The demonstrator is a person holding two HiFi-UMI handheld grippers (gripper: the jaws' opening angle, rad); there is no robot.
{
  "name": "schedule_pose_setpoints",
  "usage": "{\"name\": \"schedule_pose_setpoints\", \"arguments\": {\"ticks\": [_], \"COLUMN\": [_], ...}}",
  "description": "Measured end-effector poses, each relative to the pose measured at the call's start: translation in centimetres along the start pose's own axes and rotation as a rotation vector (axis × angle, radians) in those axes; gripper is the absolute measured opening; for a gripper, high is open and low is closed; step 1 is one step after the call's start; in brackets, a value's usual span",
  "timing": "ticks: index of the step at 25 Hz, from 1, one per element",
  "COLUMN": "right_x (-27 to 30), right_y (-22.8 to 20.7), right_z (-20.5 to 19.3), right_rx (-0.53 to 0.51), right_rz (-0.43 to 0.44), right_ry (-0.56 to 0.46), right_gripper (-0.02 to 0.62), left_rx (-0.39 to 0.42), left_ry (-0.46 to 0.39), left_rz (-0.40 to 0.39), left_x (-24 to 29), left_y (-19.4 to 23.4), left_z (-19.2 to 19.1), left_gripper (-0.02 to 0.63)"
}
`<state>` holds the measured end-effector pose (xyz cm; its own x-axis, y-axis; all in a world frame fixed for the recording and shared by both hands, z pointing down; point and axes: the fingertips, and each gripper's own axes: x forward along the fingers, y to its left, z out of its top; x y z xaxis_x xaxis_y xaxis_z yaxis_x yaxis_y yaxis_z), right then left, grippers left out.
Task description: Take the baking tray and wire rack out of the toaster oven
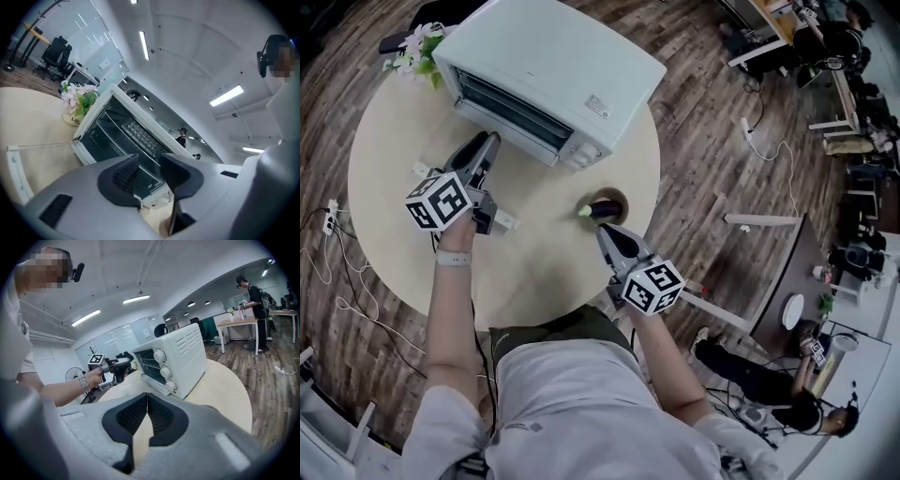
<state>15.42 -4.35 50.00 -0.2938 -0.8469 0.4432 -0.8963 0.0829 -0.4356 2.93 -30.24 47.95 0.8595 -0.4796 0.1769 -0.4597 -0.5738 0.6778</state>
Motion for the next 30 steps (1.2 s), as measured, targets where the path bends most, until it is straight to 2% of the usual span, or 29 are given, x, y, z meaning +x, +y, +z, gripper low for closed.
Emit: {"name": "schedule_pose_setpoints", "arguments": {"ticks": [3, 8, 10, 16, 21, 30], "right_x": [0.0, -0.2, -0.5, -1.5, -2.7, -4.7], "right_y": [0.1, -0.4, -0.7, -1.5, -2.3, -3.5], "right_z": [0.1, -0.6, -1.0, -1.8, -2.9, -4.1], "right_rx": [0.003, 0.018, 0.022, 0.046, 0.073, 0.146], "right_rz": [-0.015, -0.049, -0.068, -0.127, -0.18, -0.258], "right_ry": [0.002, 0.019, 0.029, 0.04, 0.058, 0.052], "right_gripper": [0.006, 0.006, 0.007, 0.006, 0.006, 0.006], "left_rx": [-0.05, -0.184, -0.24, -0.41, -0.492, -0.615], "left_ry": [-0.012, -0.039, -0.055, -0.122, -0.163, -0.182], "left_rz": [-0.018, -0.03, -0.041, -0.076, -0.116, -0.17], "left_x": [1.7, 3.5, 4.3, 6.9, 8.9, 12.8], "left_y": [1.2, 3.7, 4.5, 7.0, 8.0, 8.1], "left_z": [0.8, 0.3, -0.2, -1.2, -1.3, -2.0], "left_gripper": [0.159, 0.245, 0.258, 0.262, 0.262, 0.255]}}
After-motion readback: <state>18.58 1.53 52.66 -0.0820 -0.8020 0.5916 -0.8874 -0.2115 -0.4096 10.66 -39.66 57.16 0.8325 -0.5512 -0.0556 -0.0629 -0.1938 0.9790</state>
